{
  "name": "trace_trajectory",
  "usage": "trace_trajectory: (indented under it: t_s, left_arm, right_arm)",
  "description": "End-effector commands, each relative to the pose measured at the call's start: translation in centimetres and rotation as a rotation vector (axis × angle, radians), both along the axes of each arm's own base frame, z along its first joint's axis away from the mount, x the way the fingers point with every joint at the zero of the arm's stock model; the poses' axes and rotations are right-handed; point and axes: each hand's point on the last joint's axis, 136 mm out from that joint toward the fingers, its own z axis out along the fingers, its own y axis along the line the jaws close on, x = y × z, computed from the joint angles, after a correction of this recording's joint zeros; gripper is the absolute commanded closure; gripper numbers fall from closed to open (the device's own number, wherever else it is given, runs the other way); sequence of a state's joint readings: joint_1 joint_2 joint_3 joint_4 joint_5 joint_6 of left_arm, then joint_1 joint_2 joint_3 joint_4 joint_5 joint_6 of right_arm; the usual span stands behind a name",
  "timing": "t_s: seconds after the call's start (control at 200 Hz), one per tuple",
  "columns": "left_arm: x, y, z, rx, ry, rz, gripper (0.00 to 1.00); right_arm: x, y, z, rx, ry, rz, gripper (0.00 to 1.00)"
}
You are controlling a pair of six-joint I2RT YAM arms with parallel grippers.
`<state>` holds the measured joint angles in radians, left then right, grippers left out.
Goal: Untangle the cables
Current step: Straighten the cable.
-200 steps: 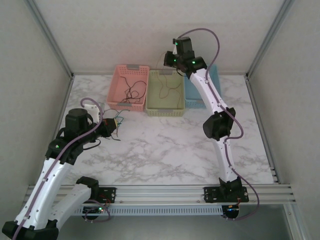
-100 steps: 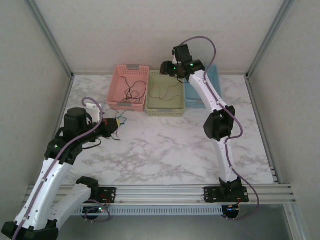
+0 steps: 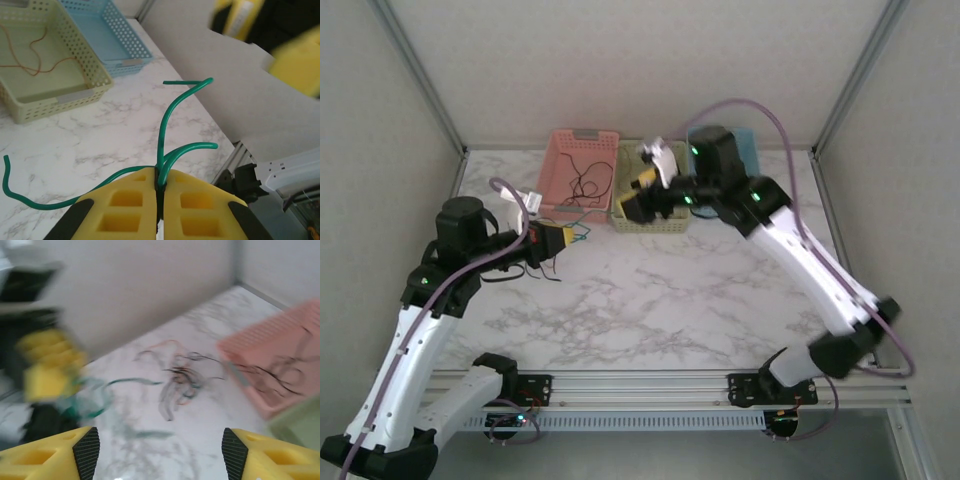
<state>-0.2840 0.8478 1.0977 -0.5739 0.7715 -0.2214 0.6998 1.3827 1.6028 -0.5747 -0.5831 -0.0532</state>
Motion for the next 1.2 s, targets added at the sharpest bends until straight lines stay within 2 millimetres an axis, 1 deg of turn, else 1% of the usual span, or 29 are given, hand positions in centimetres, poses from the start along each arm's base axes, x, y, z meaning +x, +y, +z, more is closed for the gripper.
trace_trajectory:
  t_s: [0.0, 0.05, 0.07, 0.09, 0.1, 0.115, 0.185, 0.255, 0.39, 0.446, 0.501, 0.536, 0.601, 0.616, 0.631, 0.666, 0.691, 0.781, 0.831, 0.891, 0.941, 1.076, 1.196]
  left_arm:
    - [-1.5, -0.6, 1.7, -0.005, -0.061, -0.098, 1.0]
    - [-1.7, -0.7, 1.8, -0.009, -0.061, -0.112, 1.0]
    - [-1.8, -0.7, 1.9, -0.011, -0.063, -0.118, 1.0]
    - [-1.9, -0.8, 2.0, -0.014, -0.061, -0.124, 1.0]
    - [-1.9, -0.8, 2.0, -0.015, -0.063, -0.128, 1.0]
    - [-2.0, -0.9, 2.1, -0.017, -0.064, -0.133, 1.0]
    - [-2.1, -0.9, 2.2, -0.02, -0.065, -0.134, 1.0]
    - [-2.3, -1.0, 2.3, -0.028, -0.064, -0.15, 1.0]
    - [-2.5, -1.1, 2.2, -0.027, -0.057, -0.163, 1.0]
    - [-2.5, -1.1, 1.9, -0.025, -0.048, -0.164, 1.0]
    - [-2.6, -1.2, 1.6, -0.026, -0.036, -0.171, 1.0]
    - [-2.5, -1.3, 1.4, -0.024, -0.028, -0.171, 1.0]
    - [-2.2, -1.1, 0.9, -0.012, -0.019, -0.151, 1.0]
    - [-2.1, -1.0, 0.8, -0.008, -0.016, -0.145, 0.95]
    - [-2.1, -1.0, 0.7, -0.003, -0.016, -0.139, 0.86]
    - [-2.0, -0.8, 0.6, 0.003, -0.018, -0.127, 0.66]
    - [-1.9, -0.7, 0.6, 0.005, -0.02, -0.118, 0.56]
    - [-2.1, -0.6, 0.7, 0.007, -0.034, -0.116, 0.29]
    - [-2.3, -0.5, 0.8, 0.006, -0.047, -0.112, 0.18]
    - [-2.3, -0.3, 0.8, 0.014, -0.06, -0.1, 0.11]
    - [-2.4, -0.3, 0.6, 0.016, -0.067, -0.097, 0.08]
    - [-2.3, -0.2, 0.3, 0.015, -0.078, -0.093, 0.05]
    - [-2.4, -0.4, 1.0, -0.009, -0.116, -0.105, 0.04]
  right_arm:
    - [-2.2, 1.0, -0.8, 0.062, -0.054, 0.189, 0.28]
    - [-3.3, 1.5, -1.0, 0.035, -0.069, 0.223, 0.27]
    - [-3.4, 1.6, -1.2, 0.015, -0.077, 0.222, 0.27]
    - [-3.0, 1.7, -1.5, -0.01, -0.083, 0.206, 0.27]
    - [-3.5, 2.1, -1.6, -0.021, -0.088, 0.22, 0.27]
    - [-3.7, 2.3, -1.7, -0.035, -0.093, 0.224, 0.27]
    - [-3.1, 2.9, -2.4, -0.081, -0.087, 0.221, 0.28]
    - [-2.5, 3.5, -2.6, -0.09, -0.079, 0.222, 0.31]
    - [-2.1, 4.2, -2.1, -0.083, -0.079, 0.228, 0.4]
    - [-2.2, 4.3, -1.9, -0.073, -0.074, 0.236, 0.46]
    - [-2.4, 4.5, -1.6, -0.058, -0.07, 0.251, 0.55]
    - [-2.6, 4.5, -1.5, -0.054, -0.069, 0.258, 0.64]
    - [-2.7, 4.4, -1.1, -0.048, -0.072, 0.254, 0.88]
    - [-2.6, 4.4, -1.0, -0.048, -0.075, 0.249, 0.94]
    - [-2.6, 4.3, -0.8, -0.045, -0.08, 0.242, 1.0]
    - [-2.4, 4.2, -0.6, -0.044, -0.086, 0.222, 1.0]
    - [-2.3, 4.0, -0.3, -0.039, -0.093, 0.209, 1.0]
    - [-2.2, 3.6, 0.8, -0.018, -0.108, 0.178, 1.0]
    - [-2.2, 3.4, 1.4, -0.004, -0.109, 0.16, 1.0]
    - [-2.0, 3.2, 2.0, 0.012, -0.093, 0.131, 1.0]
    - [-1.9, 3.1, 2.4, 0.025, -0.065, 0.117, 1.0]
    - [-1.7, 3.1, 3.3, 0.062, 0.011, 0.079, 1.0]
    - [-1.4, 3.3, 3.8, 0.09, 0.052, 0.056, 1.0]
